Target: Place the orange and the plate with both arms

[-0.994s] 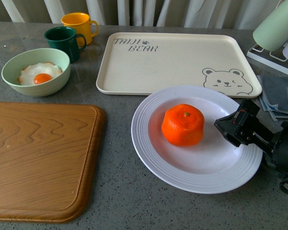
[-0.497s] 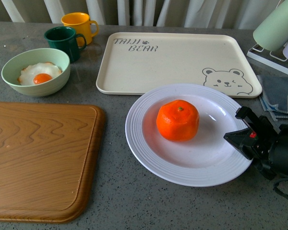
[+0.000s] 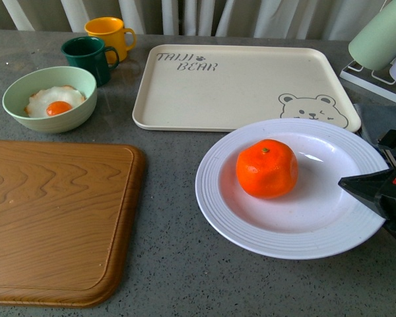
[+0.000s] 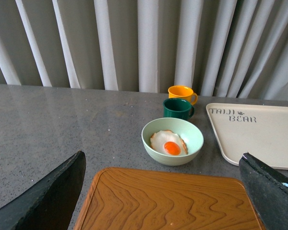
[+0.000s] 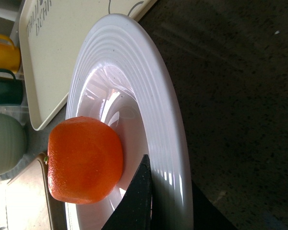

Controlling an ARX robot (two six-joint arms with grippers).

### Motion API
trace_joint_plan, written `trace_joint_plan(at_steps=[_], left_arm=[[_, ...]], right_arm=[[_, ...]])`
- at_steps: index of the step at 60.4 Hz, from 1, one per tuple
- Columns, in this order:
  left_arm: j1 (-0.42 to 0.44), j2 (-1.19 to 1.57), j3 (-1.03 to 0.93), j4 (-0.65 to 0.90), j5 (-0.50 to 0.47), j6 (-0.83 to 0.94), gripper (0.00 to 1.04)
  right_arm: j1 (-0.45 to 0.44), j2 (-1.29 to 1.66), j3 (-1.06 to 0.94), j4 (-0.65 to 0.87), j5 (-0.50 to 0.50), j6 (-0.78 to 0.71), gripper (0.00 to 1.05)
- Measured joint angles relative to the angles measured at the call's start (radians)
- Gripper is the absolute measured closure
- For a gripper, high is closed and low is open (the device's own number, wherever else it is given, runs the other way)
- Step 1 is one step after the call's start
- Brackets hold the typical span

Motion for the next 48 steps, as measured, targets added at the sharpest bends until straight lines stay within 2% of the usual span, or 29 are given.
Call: trace_joint_plan(at_steps=[27,48], left_arm=[[0.0,0.0,0.0,0.0,0.0,0.0,0.09],[0.0,0.0,0.0,0.0,0.0,0.0,0.09]], right_arm=[[-0.019,-0.179,0.01,-0.048,-0.07,0.02,1.01],[0.02,0.034,0.279,0.025,-0.062,0.033,1.01]])
